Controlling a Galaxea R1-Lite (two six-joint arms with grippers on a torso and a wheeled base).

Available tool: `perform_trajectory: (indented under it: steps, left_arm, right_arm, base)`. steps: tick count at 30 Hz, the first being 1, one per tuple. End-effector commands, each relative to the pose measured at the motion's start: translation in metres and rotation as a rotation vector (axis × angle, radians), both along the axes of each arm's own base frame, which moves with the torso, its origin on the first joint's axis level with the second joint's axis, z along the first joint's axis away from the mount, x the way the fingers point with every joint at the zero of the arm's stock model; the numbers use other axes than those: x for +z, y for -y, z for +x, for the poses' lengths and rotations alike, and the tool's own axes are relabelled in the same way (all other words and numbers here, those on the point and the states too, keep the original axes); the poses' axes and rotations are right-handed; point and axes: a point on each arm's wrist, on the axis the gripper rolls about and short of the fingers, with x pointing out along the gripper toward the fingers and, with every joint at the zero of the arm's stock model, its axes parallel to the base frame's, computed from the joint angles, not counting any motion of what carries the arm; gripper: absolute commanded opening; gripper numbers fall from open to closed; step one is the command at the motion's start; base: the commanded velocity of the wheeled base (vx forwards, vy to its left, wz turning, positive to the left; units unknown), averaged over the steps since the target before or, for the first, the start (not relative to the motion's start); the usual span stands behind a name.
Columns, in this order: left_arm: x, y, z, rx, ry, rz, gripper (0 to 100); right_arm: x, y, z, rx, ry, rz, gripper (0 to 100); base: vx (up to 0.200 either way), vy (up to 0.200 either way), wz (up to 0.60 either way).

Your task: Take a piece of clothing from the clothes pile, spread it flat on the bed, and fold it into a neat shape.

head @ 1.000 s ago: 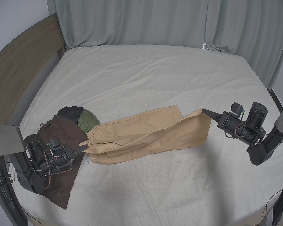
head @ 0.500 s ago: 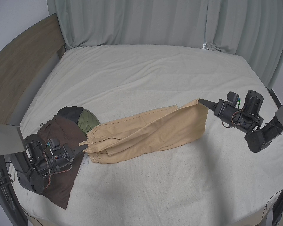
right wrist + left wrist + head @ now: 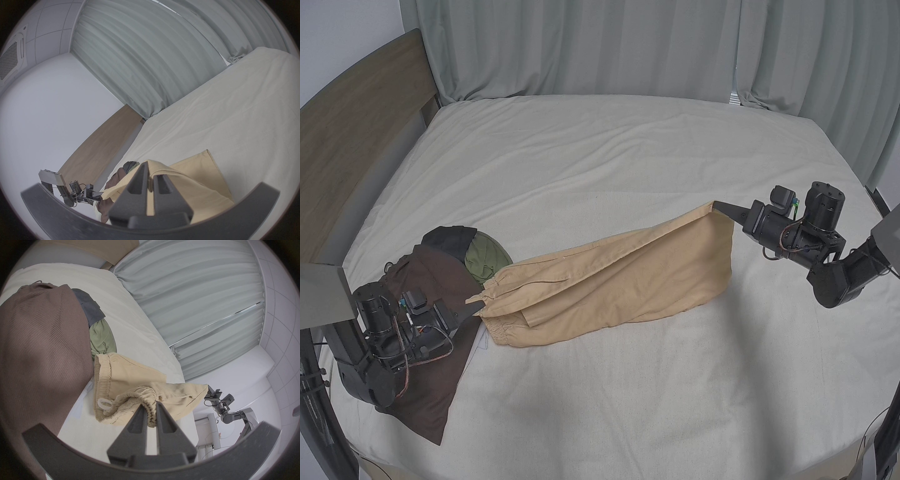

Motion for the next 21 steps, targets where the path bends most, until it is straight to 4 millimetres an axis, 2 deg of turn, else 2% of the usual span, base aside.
perform_trajectory:
  steps: [1, 16, 21]
  left_arm:
    - [-0.007, 0.002, 0.008, 0.005, -0.012, -0.004, 0]
    - [-0.024, 0.003, 0.022, 0.03, -0.033, 0.004, 0]
    - [-0.037, 0.003, 0.036, 0.032, -0.034, 0.01, 0]
  right_arm:
    - [-0.018, -0.004, 0.017, 0.003, -0.032, -0.005, 0]
    - [-0.041, -0.012, 0.058, 0.006, -0.051, -0.007, 0]
    - [-0.046, -0.013, 0.068, 0.006, -0.063, -0.009, 0]
  base:
    - [0.0, 0.0, 0.0]
    - [0.0, 0.0, 0.0]
    - [0.0, 0.0, 0.0]
